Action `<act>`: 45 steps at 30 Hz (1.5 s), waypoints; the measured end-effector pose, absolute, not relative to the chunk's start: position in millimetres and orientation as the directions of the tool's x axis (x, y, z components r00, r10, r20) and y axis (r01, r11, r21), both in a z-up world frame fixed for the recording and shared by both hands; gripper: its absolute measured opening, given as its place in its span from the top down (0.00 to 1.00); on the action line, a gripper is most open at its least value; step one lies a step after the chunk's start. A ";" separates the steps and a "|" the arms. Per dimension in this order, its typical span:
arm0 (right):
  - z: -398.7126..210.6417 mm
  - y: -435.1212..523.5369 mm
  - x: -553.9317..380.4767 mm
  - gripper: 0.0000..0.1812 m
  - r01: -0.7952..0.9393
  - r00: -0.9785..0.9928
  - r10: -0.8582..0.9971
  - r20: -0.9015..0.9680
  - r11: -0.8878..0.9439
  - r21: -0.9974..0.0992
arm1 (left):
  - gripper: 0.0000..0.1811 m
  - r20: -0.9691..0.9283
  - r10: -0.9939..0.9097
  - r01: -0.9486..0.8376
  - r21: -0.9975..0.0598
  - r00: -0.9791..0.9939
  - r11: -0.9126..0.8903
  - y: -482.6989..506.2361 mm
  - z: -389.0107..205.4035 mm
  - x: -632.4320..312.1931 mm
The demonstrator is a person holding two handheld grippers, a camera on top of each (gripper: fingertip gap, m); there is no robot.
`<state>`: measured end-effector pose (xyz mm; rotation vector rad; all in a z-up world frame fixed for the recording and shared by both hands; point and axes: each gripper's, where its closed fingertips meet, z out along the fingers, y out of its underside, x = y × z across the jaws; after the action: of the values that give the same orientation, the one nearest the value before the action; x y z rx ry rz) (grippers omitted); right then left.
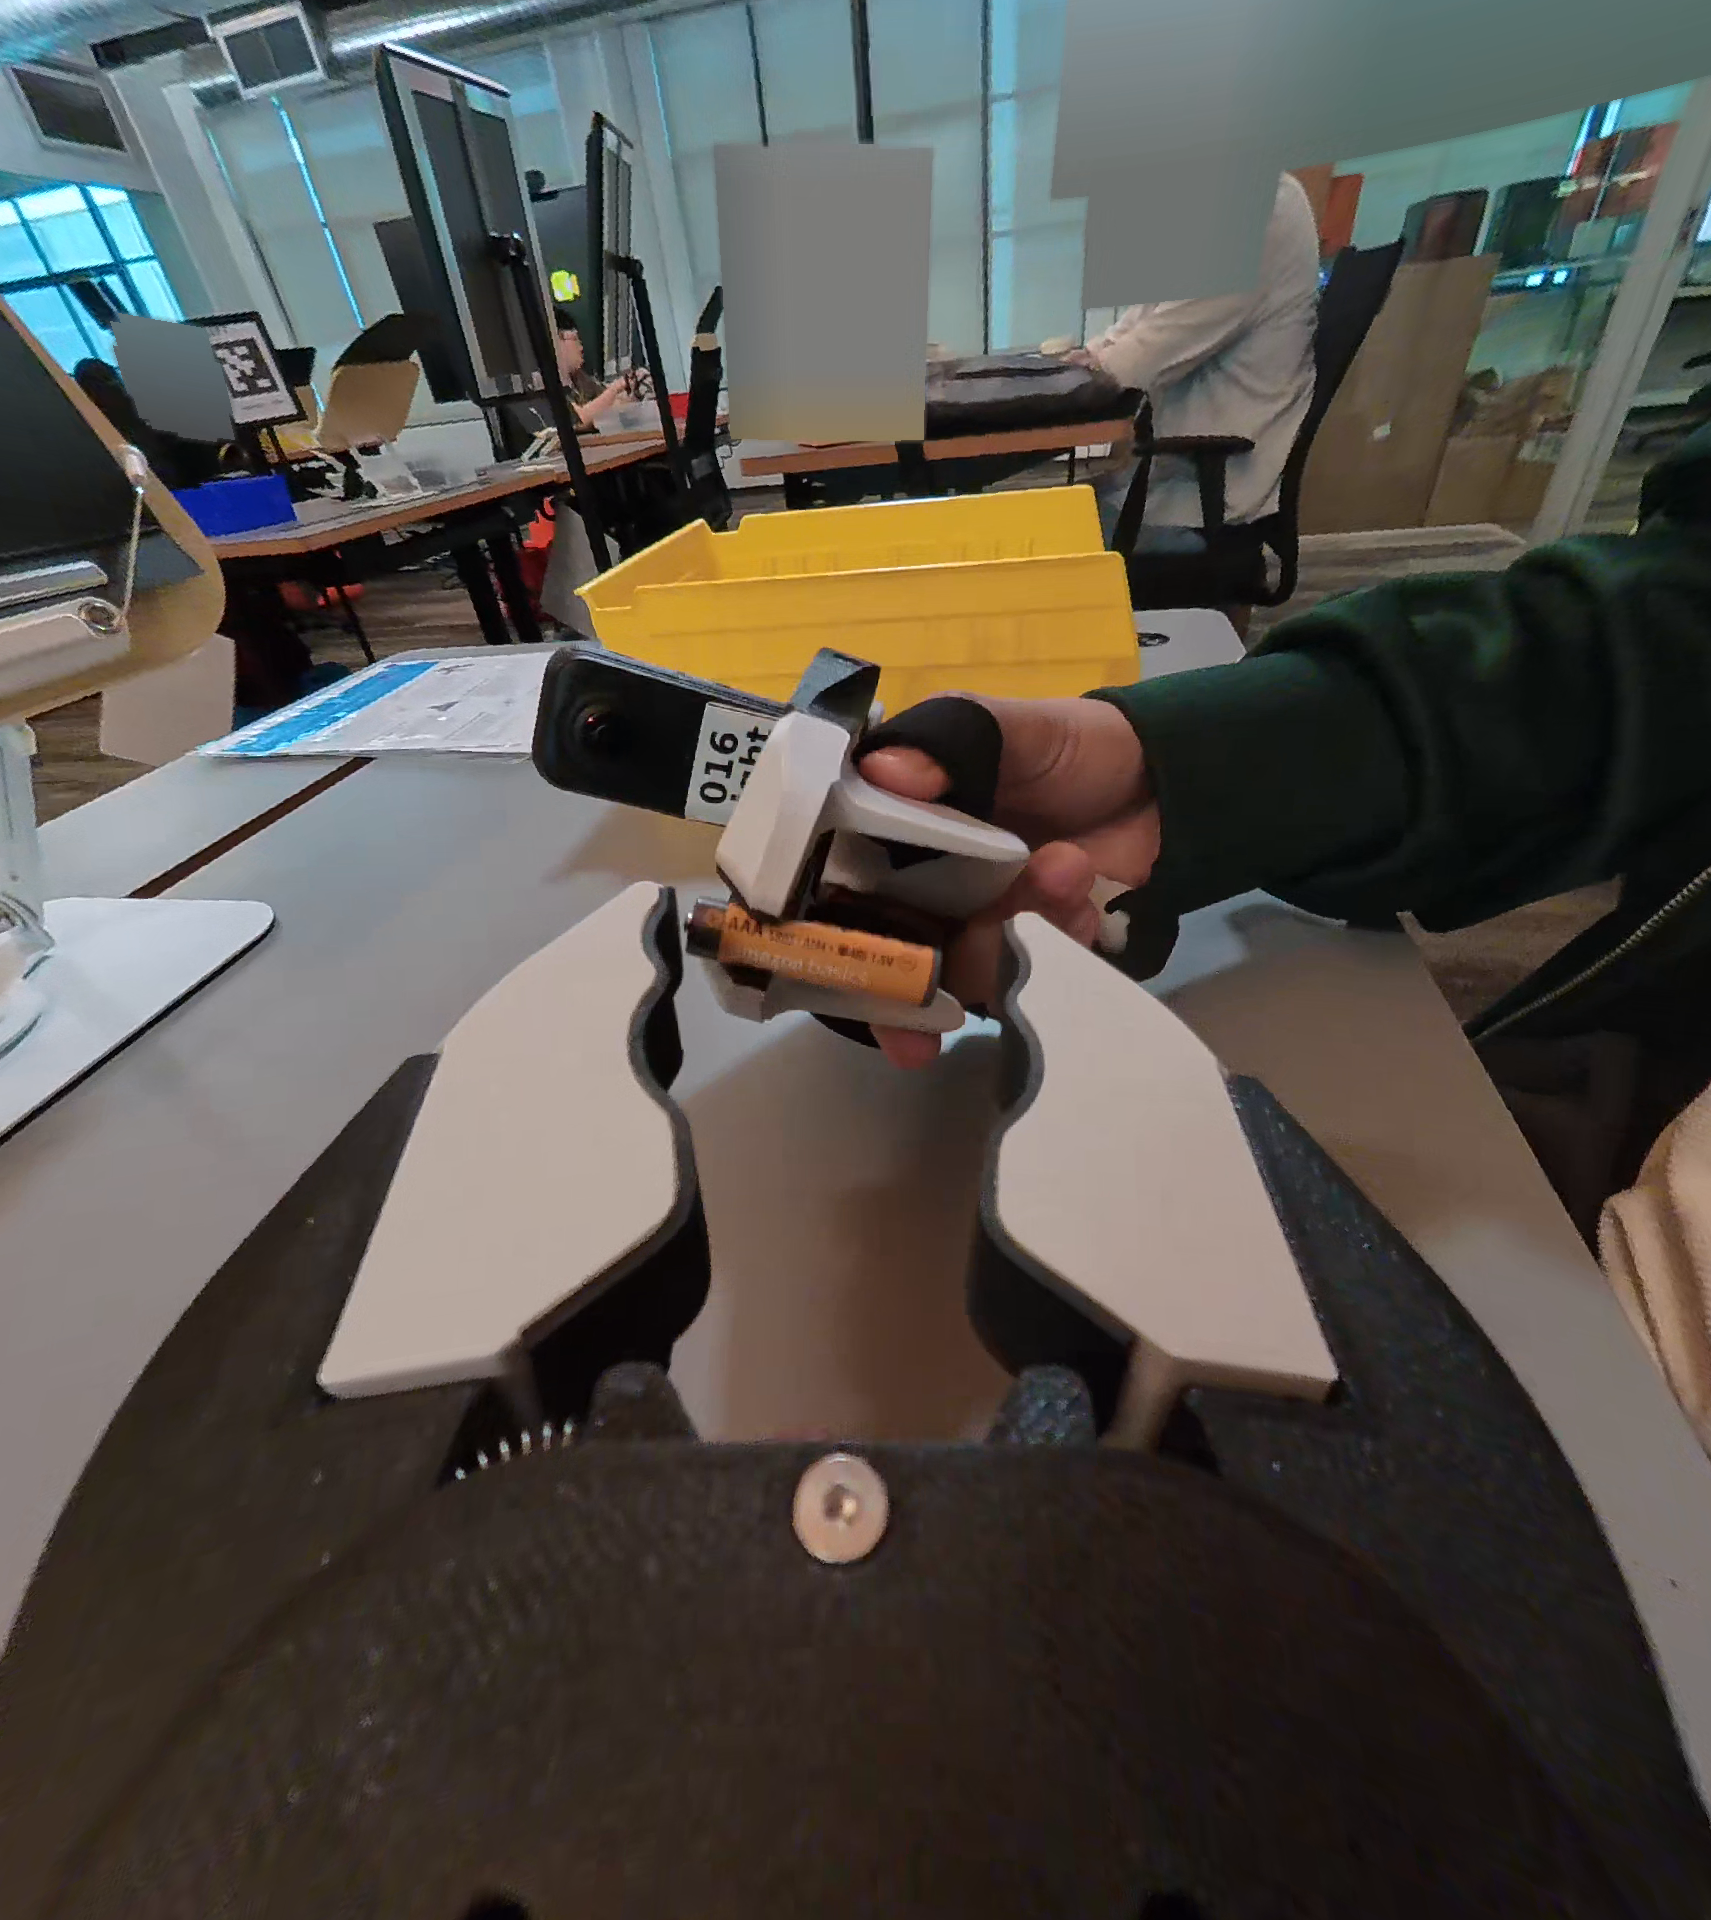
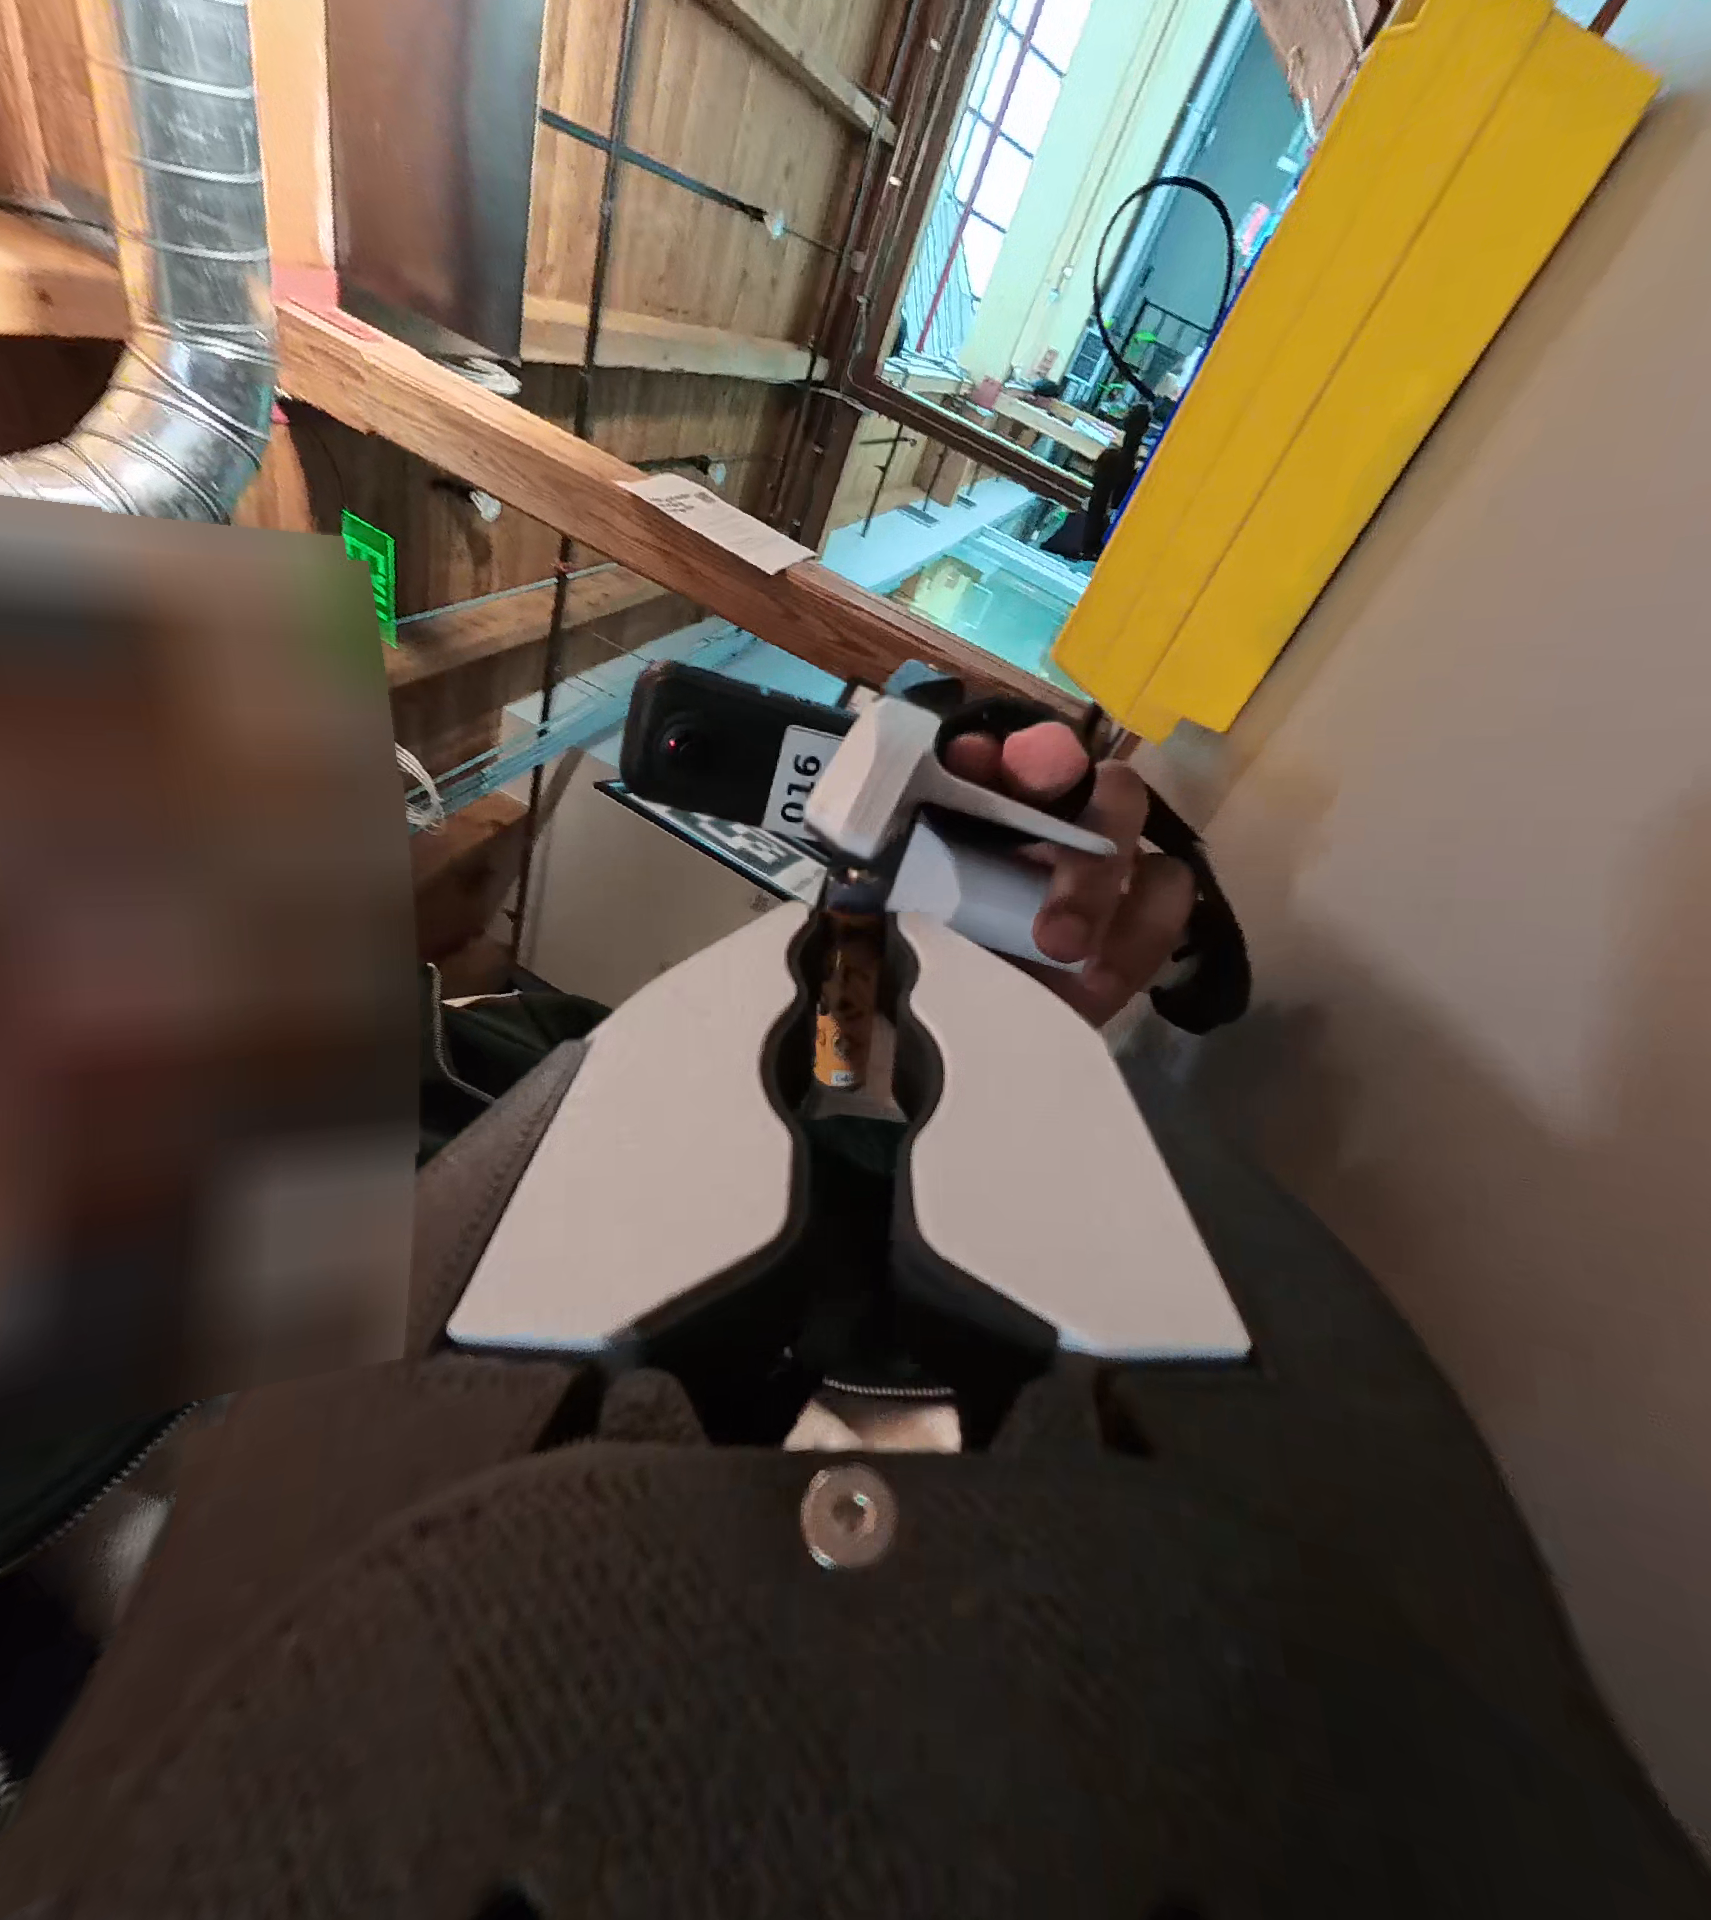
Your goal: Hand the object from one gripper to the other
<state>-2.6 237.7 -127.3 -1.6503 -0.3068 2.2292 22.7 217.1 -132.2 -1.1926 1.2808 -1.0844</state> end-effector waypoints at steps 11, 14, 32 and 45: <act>-126.6 243.3 -1.1 0.86 -0.189 -0.273 0.390 -0.879 -0.918 -0.349 | 0.74 -0.165 -0.982 -0.138 -0.979 0.089 0.152 224.7 -138.2 21.5; -136.6 266.8 11.1 0.73 -0.308 -0.119 0.435 -0.893 -0.871 -0.383 | 0.74 -0.235 -0.957 -0.236 -0.953 0.169 0.192 238.0 -147.7 18.0; -177.1 264.3 -6.7 0.88 0.001 0.453 0.693 -0.561 -0.630 -0.777 | 0.73 -0.474 -0.840 -0.558 -0.785 0.264 0.268 260.5 -182.6 13.6; -118.7 271.6 26.8 0.94 -0.041 0.528 0.729 -0.436 -0.491 -0.870 | 0.62 -0.297 -0.875 -0.397 -0.908 0.383 0.134 270.5 -165.0 7.5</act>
<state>26.8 271.6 -118.7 -1.8540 -0.5679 1.0590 7.5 270.5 -165.0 -1.4696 1.2097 -0.5105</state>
